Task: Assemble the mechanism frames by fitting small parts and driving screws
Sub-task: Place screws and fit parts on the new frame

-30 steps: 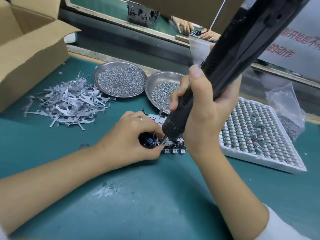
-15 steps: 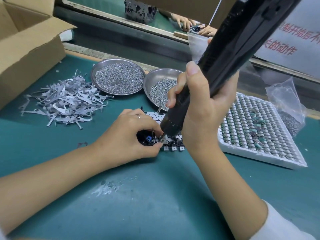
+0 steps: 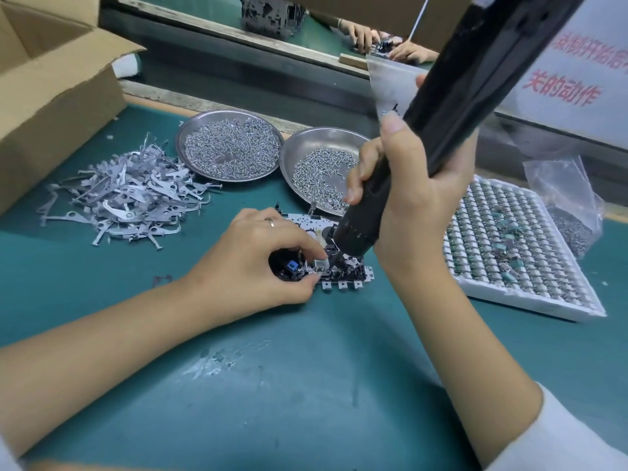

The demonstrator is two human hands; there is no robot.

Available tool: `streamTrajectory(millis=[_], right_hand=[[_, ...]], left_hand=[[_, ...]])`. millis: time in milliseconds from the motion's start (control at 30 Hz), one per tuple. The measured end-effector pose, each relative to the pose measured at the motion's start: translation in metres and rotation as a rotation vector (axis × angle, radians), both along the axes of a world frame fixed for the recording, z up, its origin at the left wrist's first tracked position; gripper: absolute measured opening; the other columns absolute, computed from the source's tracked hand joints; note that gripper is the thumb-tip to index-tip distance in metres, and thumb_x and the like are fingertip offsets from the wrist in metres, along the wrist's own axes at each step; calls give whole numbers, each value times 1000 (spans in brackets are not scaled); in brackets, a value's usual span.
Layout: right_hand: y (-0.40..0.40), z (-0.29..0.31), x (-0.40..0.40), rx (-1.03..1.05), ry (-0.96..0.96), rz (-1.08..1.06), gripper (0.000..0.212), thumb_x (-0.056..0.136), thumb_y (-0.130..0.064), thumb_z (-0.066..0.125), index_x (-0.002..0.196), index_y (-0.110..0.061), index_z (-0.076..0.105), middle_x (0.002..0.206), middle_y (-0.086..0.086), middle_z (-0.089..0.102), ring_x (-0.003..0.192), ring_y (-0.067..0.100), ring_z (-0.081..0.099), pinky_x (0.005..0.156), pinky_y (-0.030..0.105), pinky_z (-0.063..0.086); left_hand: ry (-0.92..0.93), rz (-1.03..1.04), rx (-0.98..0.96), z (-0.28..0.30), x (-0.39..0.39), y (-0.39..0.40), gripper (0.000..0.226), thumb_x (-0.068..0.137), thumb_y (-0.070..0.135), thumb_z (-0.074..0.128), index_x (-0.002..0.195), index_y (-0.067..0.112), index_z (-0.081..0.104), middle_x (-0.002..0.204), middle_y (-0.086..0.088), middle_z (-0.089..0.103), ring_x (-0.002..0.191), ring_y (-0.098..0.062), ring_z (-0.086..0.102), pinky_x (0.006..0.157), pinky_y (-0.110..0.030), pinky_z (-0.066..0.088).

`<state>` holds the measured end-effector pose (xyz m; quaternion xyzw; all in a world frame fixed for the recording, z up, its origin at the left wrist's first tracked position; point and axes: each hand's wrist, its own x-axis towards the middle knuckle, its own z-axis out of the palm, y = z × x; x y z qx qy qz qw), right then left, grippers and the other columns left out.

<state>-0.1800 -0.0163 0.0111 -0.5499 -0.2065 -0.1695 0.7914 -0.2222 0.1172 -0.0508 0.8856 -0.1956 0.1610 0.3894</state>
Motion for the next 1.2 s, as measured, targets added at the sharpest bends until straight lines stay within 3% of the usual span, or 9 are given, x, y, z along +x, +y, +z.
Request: streamTrajectory(millis=[167,234,334,434,634,734,834,1034,1201], right_hand=[[-6,2,1,-55,-2,39,25,86,-16,63,97,-13,41,61,2,51,44,19,51,47,27,44],[-15,-2,0,-124,-57,2,34,84,-23,62,109,-17,41,77,6,55,63,16,58,62,31,50],[-33,-23,-4,-210,-213,-259,35,87,-18,54,117,-15,37,92,6,48,84,5,51,80,23,42],[-40,-47,-11,-136,-126,-389,13,89,-8,49,100,-17,47,83,-6,50,74,5,48,74,18,40],[-23,-63,-11,-270,300,40,18,95,-2,46,92,-13,60,68,-1,60,70,13,59,74,26,50],[-25,-66,-9,-299,333,88,29,95,4,40,88,-14,62,64,-2,61,68,14,59,73,25,51],[-25,-66,-9,-303,348,106,29,93,5,41,86,-14,61,63,-2,61,66,13,58,71,23,50],[-25,-65,-9,-319,357,105,30,91,6,41,83,-15,61,60,-4,60,64,12,56,67,22,49],[-24,-66,-9,-349,350,87,30,89,7,42,82,-15,61,60,-5,59,62,10,56,64,20,48]], left_hand=[[3,9,4,1,0,-1,20,67,27,72,86,23,75,78,16,68,82,-14,59,88,-34,39],[-7,5,5,1,-1,-1,20,67,27,72,86,22,74,78,16,68,81,-14,59,88,-35,40],[-26,-2,9,1,-1,0,21,67,31,72,85,21,75,78,15,68,79,-15,60,87,-36,41],[-68,12,27,0,-1,-1,20,68,30,73,85,20,75,76,17,65,75,-11,56,85,-37,41],[-94,12,6,-2,0,-2,20,64,16,77,83,17,73,71,14,66,72,-5,56,83,-29,42],[-37,-59,-46,0,2,-1,14,64,11,76,77,14,71,70,14,64,71,-3,55,76,-21,43],[0,-101,-72,1,5,0,13,64,9,75,68,16,66,64,1,63,67,-15,55,67,-19,41],[-18,-54,-127,-1,5,-2,31,65,14,75,59,26,47,61,0,53,69,-34,63,62,-38,46],[-4,-75,-117,-2,7,-1,32,65,11,75,54,15,45,61,-7,52,70,-15,66,64,-39,50]])
